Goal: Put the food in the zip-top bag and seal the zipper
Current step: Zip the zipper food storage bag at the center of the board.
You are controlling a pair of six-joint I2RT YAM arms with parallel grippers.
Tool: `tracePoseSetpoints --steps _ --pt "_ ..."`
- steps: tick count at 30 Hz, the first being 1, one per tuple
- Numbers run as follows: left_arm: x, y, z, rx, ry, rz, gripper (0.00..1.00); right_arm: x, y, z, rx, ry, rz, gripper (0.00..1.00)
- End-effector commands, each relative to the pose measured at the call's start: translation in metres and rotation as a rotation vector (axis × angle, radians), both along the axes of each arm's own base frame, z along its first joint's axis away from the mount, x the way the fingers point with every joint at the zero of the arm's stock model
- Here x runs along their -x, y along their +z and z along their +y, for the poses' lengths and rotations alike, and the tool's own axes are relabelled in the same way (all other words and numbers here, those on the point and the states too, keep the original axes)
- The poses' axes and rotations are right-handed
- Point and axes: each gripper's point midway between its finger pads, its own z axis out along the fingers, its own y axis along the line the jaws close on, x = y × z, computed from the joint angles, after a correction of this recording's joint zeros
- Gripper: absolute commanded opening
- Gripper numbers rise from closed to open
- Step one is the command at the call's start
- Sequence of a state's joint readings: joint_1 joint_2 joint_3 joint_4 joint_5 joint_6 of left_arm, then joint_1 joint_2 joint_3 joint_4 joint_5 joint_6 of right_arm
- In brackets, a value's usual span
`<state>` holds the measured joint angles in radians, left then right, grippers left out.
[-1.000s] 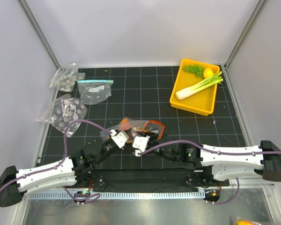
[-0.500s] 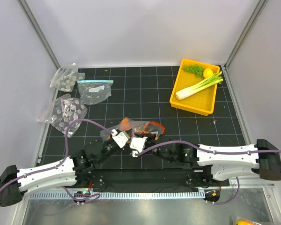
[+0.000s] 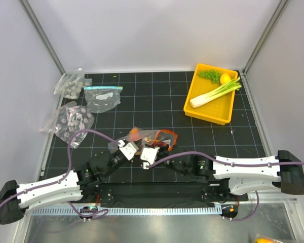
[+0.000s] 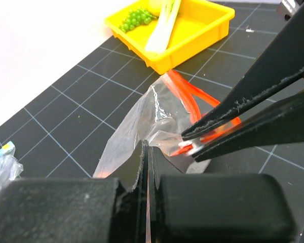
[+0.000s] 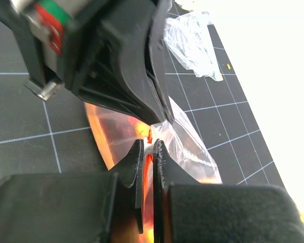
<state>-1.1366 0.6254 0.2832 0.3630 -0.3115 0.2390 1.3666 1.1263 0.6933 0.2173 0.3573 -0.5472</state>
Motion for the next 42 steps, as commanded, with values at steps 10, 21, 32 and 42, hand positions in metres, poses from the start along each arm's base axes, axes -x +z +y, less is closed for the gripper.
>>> tracePoseSetpoints --steps 10,21,32,42 --pt "-0.006 0.041 0.052 0.266 0.164 -0.022 0.00 -0.021 0.012 -0.019 -0.065 -0.128 -0.006 0.01" --pt "0.017 0.028 -0.010 0.058 -0.136 0.004 0.09 -0.008 0.019 -0.017 -0.102 -0.049 0.027 0.01" --pt "0.032 0.022 -0.027 0.024 -0.258 0.010 0.54 0.008 0.041 -0.030 -0.226 0.063 0.088 0.01" --pt "0.048 0.033 -0.032 0.052 -0.354 -0.044 0.55 0.034 0.048 -0.026 -0.245 0.207 0.125 0.01"
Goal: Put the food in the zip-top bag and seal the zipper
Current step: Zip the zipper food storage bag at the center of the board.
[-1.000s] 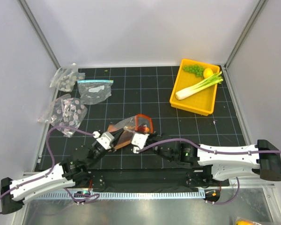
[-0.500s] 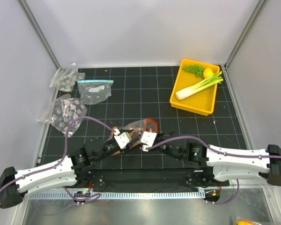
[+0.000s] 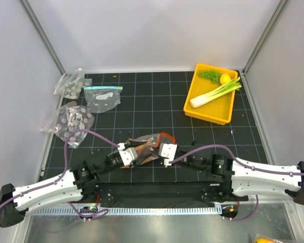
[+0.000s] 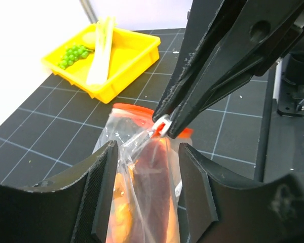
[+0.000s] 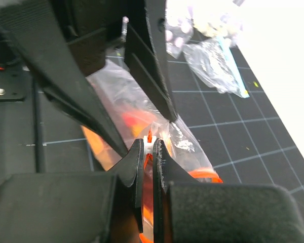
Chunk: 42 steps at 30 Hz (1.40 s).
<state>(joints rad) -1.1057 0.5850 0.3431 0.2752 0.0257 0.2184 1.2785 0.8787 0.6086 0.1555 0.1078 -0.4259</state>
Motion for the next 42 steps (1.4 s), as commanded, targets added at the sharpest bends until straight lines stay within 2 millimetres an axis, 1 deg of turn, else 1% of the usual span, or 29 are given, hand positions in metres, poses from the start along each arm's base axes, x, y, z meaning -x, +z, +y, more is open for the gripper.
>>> tracePoseSetpoints --steps 1,5,8,9,10,11,15,17,18,19,21,22,24,26,27,28,31,32,33,37,40,41,42 --pt "0.007 0.013 -0.006 0.036 -0.055 -0.044 0.54 0.013 0.025 0.002 -0.086 0.068 0.008 0.01" --pt "0.010 0.010 -0.010 0.021 -0.082 -0.044 0.47 0.017 0.026 0.002 -0.087 0.089 0.013 0.01" --pt "0.009 0.007 -0.013 0.004 -0.088 -0.043 0.36 0.017 0.026 0.002 -0.091 0.089 0.014 0.01" --pt "0.011 0.006 -0.014 0.001 -0.100 -0.042 0.22 0.017 0.026 0.003 -0.088 0.090 0.016 0.01" --pt "0.012 0.006 -0.015 0.002 -0.103 -0.045 0.14 0.017 0.025 0.002 -0.087 0.090 0.016 0.01" --pt "0.012 0.007 -0.015 0.003 -0.105 -0.045 0.00 0.018 0.025 0.003 -0.086 0.092 0.019 0.01" --pt "0.013 0.015 -0.008 0.047 -0.090 -0.047 0.00 0.014 0.021 0.003 -0.071 0.073 0.025 0.01" --pt "0.009 0.019 -0.003 0.077 -0.051 -0.027 0.00 0.011 0.016 0.004 -0.055 0.054 0.029 0.01" --pt "0.009 0.025 0.002 0.106 -0.037 -0.026 0.00 0.008 0.013 0.005 -0.042 0.045 0.030 0.01" --pt "0.005 0.028 0.007 0.122 -0.003 -0.018 0.00 0.006 0.009 0.006 -0.029 0.036 0.030 0.01" --pt "0.008 0.034 0.012 0.157 -0.001 -0.006 0.00 0.003 0.005 0.008 -0.010 0.025 0.035 0.01" --pt "0.008 0.036 0.013 0.166 -0.002 -0.004 0.00 0.000 -0.003 0.010 0.011 0.014 0.043 0.01" --pt "0.008 0.037 0.016 0.180 0.010 0.005 0.00 -0.004 -0.007 0.011 0.025 -0.004 0.047 0.01" --pt "-0.002 0.038 0.025 0.192 0.082 0.008 0.00 -0.012 -0.014 0.011 0.044 -0.035 0.055 0.01" --pt "-0.004 0.039 0.029 0.199 0.099 0.005 0.00 -0.015 -0.015 0.011 0.047 -0.047 0.060 0.01" --pt "-0.005 0.044 0.034 0.224 0.118 -0.002 0.00 -0.018 -0.018 0.010 0.051 -0.062 0.068 0.01" --pt "-0.014 0.045 0.051 0.276 0.207 -0.002 0.00 -0.032 -0.023 0.006 0.059 -0.114 0.108 0.01" --pt "-0.014 0.049 0.061 0.314 0.232 -0.009 0.00 -0.037 -0.023 0.003 0.055 -0.131 0.116 0.01" --pt "-0.022 0.048 0.072 0.336 0.303 -0.003 0.00 -0.039 -0.022 0.002 0.048 -0.141 0.125 0.01" --pt "-0.031 0.049 0.101 0.419 0.427 0.006 0.00 -0.048 -0.021 -0.006 0.037 -0.188 0.137 0.01" --pt "-0.032 0.051 0.115 0.462 0.471 0.006 0.00 -0.056 -0.023 -0.011 0.039 -0.226 0.152 0.01" --pt "-0.034 0.049 0.120 0.466 0.493 0.010 0.00 -0.057 -0.025 -0.012 0.045 -0.234 0.157 0.01" --pt "-0.034 0.052 0.126 0.490 0.506 0.008 0.00 -0.060 -0.025 -0.013 0.044 -0.242 0.162 0.01"
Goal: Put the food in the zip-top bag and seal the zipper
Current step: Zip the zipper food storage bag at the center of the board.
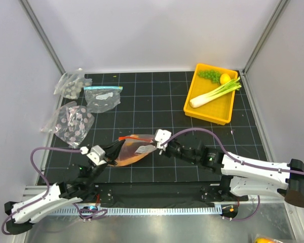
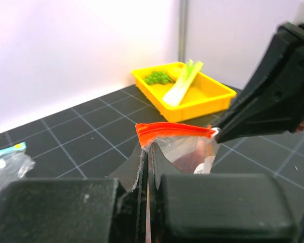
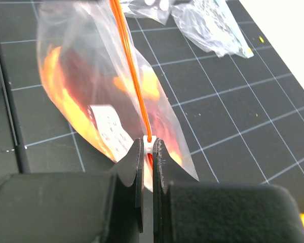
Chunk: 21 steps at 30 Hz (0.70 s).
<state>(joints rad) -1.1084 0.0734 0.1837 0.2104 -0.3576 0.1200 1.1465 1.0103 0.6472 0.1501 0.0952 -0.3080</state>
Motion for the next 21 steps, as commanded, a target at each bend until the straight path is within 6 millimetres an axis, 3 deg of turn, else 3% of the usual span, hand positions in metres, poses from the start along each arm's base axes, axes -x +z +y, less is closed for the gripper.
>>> tracePoseSetpoints --steps 1,5,10,21 --pt "-0.013 0.021 0.035 0.140 0.161 -0.001 0.00 -0.018 0.001 -0.014 0.016 -0.109 0.025 0.01" --pt "-0.017 0.022 0.052 0.172 0.235 0.016 0.00 -0.024 0.001 -0.019 0.020 -0.145 0.042 0.01" --pt "-0.021 0.018 0.057 0.166 0.272 0.032 0.00 -0.038 -0.002 -0.033 0.026 -0.232 0.057 0.01" --pt "-0.026 0.012 0.071 0.184 0.350 0.064 0.00 -0.085 -0.035 -0.079 0.044 -0.493 0.202 0.01"
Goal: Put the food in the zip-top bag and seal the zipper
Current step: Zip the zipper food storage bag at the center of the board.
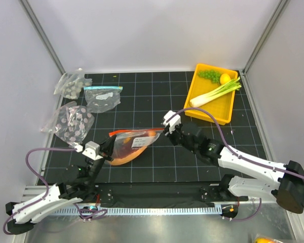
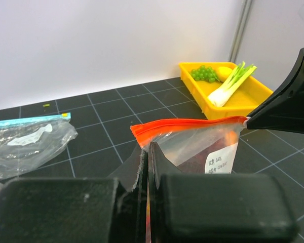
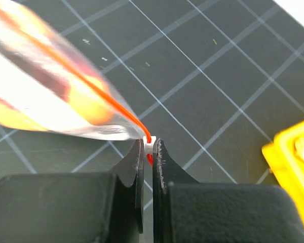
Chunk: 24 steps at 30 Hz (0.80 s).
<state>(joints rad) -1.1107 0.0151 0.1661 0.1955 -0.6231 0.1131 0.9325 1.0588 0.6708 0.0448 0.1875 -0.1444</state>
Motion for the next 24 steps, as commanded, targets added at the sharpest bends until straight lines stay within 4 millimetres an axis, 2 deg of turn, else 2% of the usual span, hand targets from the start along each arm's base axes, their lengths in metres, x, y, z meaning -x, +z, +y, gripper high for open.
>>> tracePoseSetpoints --steps 1,5,9,12,13,15,17,19,20,24 --pt "-0.004 0.019 0.030 0.111 0.117 -0.011 0.00 -0.022 -0.009 -0.030 0.031 -0.176 0.045 0.01" --pt "-0.006 0.018 0.036 0.111 0.148 0.004 0.00 -0.028 -0.016 -0.040 0.046 -0.226 0.073 0.01" --pt "-0.004 0.018 0.030 0.101 0.118 -0.012 0.00 -0.027 -0.011 -0.037 0.031 -0.206 0.071 0.01" --pt "0.000 0.022 0.015 0.074 0.046 -0.048 0.01 -0.023 0.003 -0.032 -0.020 -0.176 0.054 0.14" --pt "-0.002 0.017 0.006 0.033 0.034 -0.043 0.00 -0.023 0.008 -0.031 -0.044 -0.173 0.042 0.31" --pt "-0.003 0.014 -0.006 -0.007 0.000 -0.041 0.00 -0.021 0.020 -0.030 -0.103 -0.162 0.009 0.50" --pt "-0.007 0.008 -0.018 -0.061 -0.012 -0.017 0.00 -0.019 0.019 -0.034 -0.122 -0.168 -0.002 0.57" --pt "-0.008 0.008 -0.027 -0.081 -0.032 -0.010 0.00 -0.020 0.028 -0.039 -0.161 -0.196 -0.027 0.63" --pt "-0.012 -0.002 -0.036 -0.129 -0.039 0.013 0.00 -0.020 0.028 -0.041 -0.172 -0.209 -0.032 0.65" --pt "-0.017 -0.013 -0.057 -0.190 -0.073 0.060 0.00 -0.029 0.030 -0.051 -0.227 -0.310 -0.037 0.76"
